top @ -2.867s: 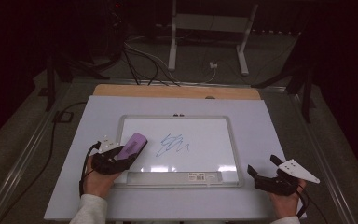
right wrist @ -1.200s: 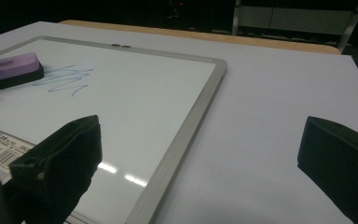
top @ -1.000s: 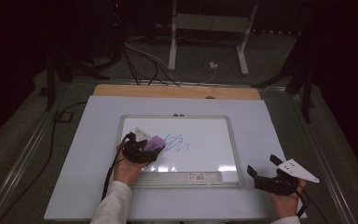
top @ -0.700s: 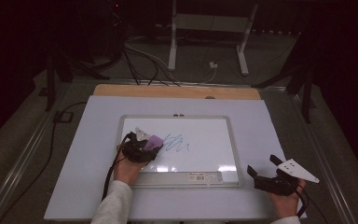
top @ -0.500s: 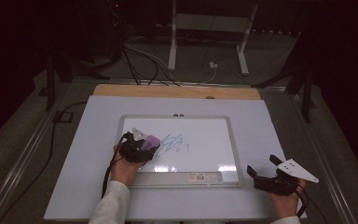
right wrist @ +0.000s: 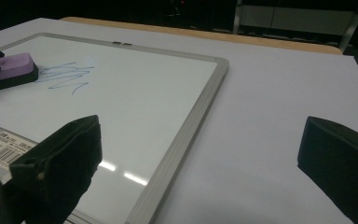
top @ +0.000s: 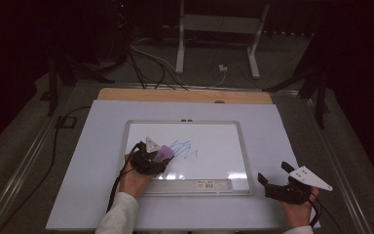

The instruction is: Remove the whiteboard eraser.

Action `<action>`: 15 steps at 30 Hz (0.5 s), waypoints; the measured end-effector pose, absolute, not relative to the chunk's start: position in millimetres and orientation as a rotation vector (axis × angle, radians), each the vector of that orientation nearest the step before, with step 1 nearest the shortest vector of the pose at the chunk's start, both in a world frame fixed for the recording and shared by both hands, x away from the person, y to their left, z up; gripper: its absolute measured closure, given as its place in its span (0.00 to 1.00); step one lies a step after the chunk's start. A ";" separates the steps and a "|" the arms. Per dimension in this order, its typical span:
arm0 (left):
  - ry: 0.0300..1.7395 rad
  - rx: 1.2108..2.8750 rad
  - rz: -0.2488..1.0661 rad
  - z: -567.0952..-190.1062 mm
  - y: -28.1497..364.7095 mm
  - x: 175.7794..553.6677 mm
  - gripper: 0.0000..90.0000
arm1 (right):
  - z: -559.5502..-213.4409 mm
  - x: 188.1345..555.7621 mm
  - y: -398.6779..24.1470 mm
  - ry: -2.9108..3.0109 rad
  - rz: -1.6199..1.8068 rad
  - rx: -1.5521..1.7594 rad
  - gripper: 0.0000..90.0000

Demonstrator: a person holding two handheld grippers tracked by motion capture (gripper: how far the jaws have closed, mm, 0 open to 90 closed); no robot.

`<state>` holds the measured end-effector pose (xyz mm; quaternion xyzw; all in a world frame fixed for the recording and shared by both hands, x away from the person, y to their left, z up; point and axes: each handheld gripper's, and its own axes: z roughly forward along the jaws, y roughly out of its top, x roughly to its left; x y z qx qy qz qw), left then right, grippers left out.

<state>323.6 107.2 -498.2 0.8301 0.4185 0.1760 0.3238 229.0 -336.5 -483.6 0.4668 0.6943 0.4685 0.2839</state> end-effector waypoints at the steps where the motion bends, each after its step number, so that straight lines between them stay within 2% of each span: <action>1: 1.110 2.176 0.474 -498.0 109.0 324.4 0.46 | -483.5 228.8 -336.6 1.858 1.252 1.248 0.00; 8: 1.161 2.161 0.510 -497.5 120.7 327.2 0.46 | -483.6 229.1 -337.1 1.858 1.250 1.247 0.00; 15: 1.110 2.187 0.497 -497.1 113.2 321.6 0.47 | -484.1 229.3 -335.3 1.865 1.248 1.247 0.00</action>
